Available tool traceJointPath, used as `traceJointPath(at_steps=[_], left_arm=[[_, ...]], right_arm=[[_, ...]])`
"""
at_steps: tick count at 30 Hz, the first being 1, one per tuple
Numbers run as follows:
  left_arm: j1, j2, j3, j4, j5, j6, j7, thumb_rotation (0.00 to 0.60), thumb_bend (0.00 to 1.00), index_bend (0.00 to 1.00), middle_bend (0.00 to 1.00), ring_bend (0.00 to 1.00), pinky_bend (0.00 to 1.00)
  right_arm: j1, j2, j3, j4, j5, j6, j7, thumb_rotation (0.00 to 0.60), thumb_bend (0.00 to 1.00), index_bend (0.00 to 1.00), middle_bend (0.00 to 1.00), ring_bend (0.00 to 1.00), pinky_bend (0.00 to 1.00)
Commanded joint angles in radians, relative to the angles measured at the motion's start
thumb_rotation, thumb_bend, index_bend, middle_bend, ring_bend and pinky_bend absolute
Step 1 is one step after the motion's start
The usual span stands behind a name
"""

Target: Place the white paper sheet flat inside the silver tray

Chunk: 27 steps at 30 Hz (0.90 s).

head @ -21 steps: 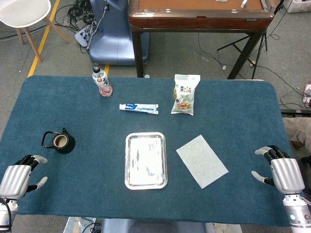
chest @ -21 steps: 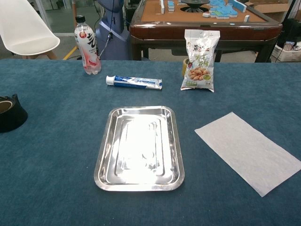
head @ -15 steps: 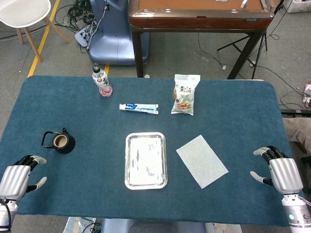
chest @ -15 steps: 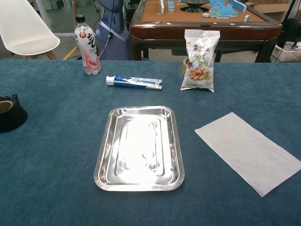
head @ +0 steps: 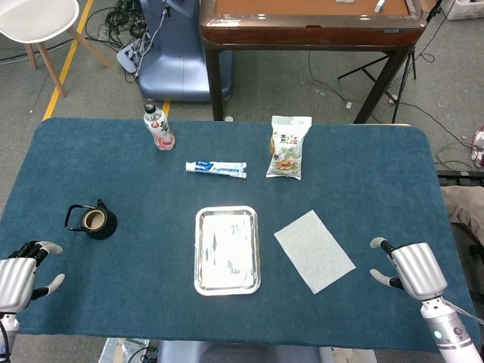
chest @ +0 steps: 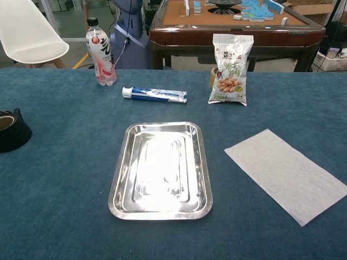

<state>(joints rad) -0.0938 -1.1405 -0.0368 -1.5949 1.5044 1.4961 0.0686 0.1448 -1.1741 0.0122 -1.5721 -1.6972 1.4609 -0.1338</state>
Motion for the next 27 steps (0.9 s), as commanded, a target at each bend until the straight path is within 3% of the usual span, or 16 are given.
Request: traceJointPath(at_steps=[1,27], left_arm=[[-0.001,-0.002,0.001,0.002,0.001,-0.002,0.001,0.6,0.2,0.4,0.36,0.26,0.43],[0.006,0.008,0.0,-0.006,0.006,0.009,-0.008,0.6,0.2,0.4,0.36,0.26,0.44]], right_arm=[[0.016,-0.005,-0.016,0.016,-0.028,-0.019,-0.007,0.6,0.0,0.45,1.0,1.0,1.0],[0.077,-0.156,-0.084,0.177,-0.118,-0.089,-0.043,0.6,0.0,0.47,1.0,1.0,1.0]])
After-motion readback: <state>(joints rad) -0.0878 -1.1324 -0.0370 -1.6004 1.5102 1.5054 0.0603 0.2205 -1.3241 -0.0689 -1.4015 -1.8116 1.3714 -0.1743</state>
